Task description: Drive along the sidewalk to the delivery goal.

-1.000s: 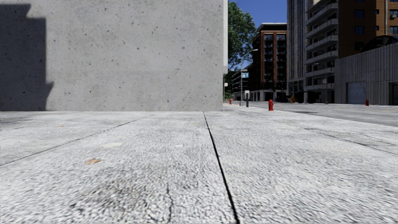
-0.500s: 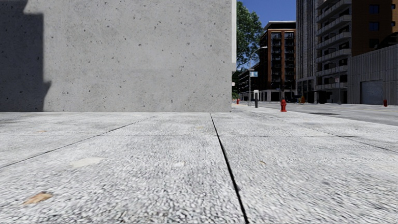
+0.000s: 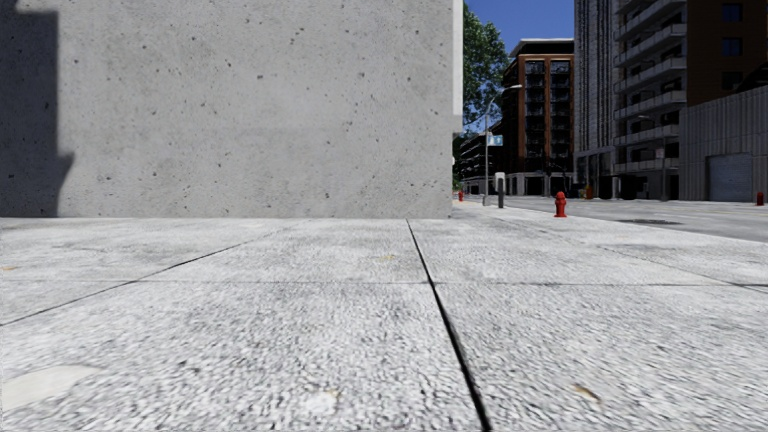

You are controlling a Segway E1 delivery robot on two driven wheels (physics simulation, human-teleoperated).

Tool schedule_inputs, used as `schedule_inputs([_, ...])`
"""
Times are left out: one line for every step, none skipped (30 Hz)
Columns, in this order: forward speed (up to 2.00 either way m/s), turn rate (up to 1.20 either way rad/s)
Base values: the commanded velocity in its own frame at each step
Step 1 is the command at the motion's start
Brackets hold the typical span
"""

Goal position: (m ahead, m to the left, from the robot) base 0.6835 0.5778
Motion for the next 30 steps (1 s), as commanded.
schedule_inputs([1.99, 0.00])
schedule_inputs([1.86, 0.00])
schedule_inputs([1.86, 0.00])
schedule_inputs([1.40, 0.00])
schedule_inputs([1.03, 0.00])
schedule_inputs([0.80, 0.00])
schedule_inputs([0.68, 0.00])
schedule_inputs([0.68, 0.00])
schedule_inputs([0.65, 0.00])
schedule_inputs([0.64, 0.00])
schedule_inputs([0.62, 0.00])
schedule_inputs([0.53, 0.00])
schedule_inputs([0.37, 0.00])
schedule_inputs([0.27, 0.00])
schedule_inputs([0.20, 0.00])
schedule_inputs([0.03, 0.00])
schedule_inputs([0.00, 0.00])
schedule_inputs([0.00, 0.00])
schedule_inputs([0.00, 0.00])
schedule_inputs([0.00, 0.00])
schedule_inputs([0.00, 0.00])
schedule_inputs([0.00, 0.00])
schedule_inputs([0.00, 0.00])
schedule_inputs([0.00, 0.00])
schedule_inputs([0.00, 0.00])
schedule_inputs([0.00, 0.00])
schedule_inputs([0.00, 0.00])
schedule_inputs([0.00, 0.00])
schedule_inputs([0.00, 0.00])
schedule_inputs([0.00, 0.00])
